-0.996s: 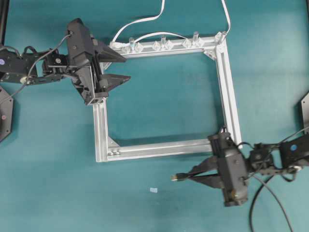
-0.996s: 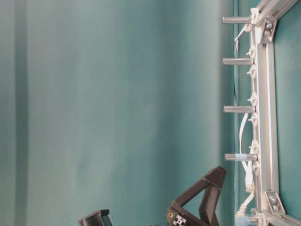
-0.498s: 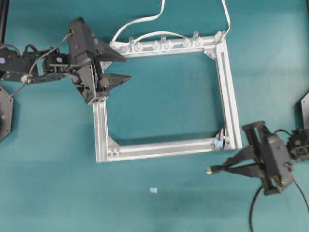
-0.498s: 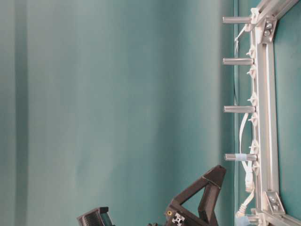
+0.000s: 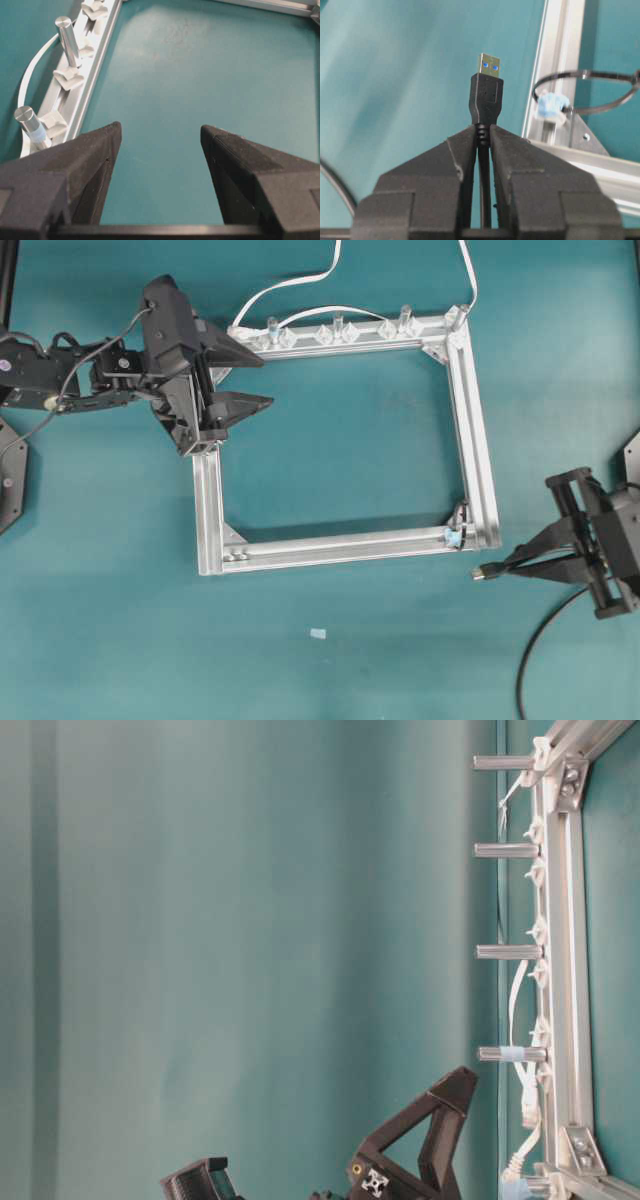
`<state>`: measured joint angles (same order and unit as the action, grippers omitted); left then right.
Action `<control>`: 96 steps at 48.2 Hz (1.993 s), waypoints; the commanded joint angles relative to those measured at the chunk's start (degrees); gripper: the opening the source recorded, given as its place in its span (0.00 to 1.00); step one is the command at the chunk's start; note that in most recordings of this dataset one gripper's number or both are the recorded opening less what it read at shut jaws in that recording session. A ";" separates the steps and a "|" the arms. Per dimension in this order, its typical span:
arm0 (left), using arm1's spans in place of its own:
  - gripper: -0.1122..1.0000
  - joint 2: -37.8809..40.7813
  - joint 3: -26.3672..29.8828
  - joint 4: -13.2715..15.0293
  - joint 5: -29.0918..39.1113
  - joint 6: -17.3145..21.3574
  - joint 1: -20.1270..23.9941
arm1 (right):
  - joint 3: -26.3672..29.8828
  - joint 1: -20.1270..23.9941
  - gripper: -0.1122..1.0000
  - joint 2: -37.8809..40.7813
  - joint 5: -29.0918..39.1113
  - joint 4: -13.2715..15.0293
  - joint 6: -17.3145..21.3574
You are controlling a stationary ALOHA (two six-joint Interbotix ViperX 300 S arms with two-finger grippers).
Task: Insert the wire through the string loop located on the right side.
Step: 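Lift the plug with the right gripper and carry it rightward, then push the plug through the black zip-tie loop with the right gripper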
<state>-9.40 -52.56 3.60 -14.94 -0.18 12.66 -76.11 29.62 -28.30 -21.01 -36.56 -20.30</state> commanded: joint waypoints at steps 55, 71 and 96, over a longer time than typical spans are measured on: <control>0.70 -1.32 1.85 -0.18 -0.26 -0.18 -0.09 | -2.64 -8.61 0.21 -2.02 -0.35 0.18 -3.16; 0.70 -1.23 1.85 -0.18 -0.26 -0.18 -0.09 | -2.81 -9.76 0.21 -2.02 -0.35 0.18 -4.13; 0.70 -1.32 2.20 -0.18 -0.26 -0.09 -0.09 | -2.90 -9.76 0.21 -2.02 -0.35 0.09 -4.13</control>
<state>-9.49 -51.59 3.60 -14.94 -0.18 12.66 -79.37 20.04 -30.15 -20.92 -36.56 -24.35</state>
